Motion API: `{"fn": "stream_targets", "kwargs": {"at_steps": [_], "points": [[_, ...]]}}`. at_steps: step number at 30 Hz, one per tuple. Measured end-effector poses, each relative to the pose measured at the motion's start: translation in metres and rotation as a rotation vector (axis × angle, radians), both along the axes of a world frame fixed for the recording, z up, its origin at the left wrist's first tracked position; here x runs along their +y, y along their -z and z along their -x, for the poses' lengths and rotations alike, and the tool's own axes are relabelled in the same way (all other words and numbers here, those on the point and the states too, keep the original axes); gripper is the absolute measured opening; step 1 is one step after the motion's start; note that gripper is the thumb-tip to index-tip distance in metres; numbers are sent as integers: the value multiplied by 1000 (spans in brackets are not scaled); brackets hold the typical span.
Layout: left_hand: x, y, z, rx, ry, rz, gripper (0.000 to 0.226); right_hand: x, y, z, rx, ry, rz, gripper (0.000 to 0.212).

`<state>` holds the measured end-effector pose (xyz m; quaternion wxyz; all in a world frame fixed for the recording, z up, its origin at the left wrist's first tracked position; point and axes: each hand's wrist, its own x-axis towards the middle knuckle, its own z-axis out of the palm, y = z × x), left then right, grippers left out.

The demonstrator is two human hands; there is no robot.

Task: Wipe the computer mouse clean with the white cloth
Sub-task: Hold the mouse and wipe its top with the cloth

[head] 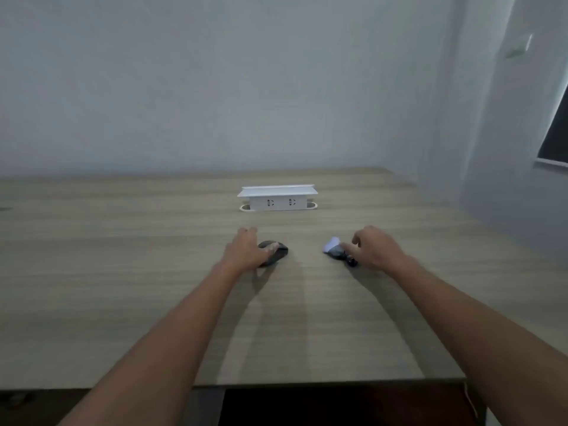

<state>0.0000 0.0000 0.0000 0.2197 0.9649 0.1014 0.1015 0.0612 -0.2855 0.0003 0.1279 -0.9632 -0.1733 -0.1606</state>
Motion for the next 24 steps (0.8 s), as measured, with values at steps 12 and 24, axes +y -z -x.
{"fn": "stream_targets", "kwargs": {"at_steps": [12,24], "points": [[4,25,-3,-50,47,102,44,-5,25,7,99,-131,-141,59],[1,17,7,-24,164,209,38,-1,24,3,126,-178,-196,21]]}}
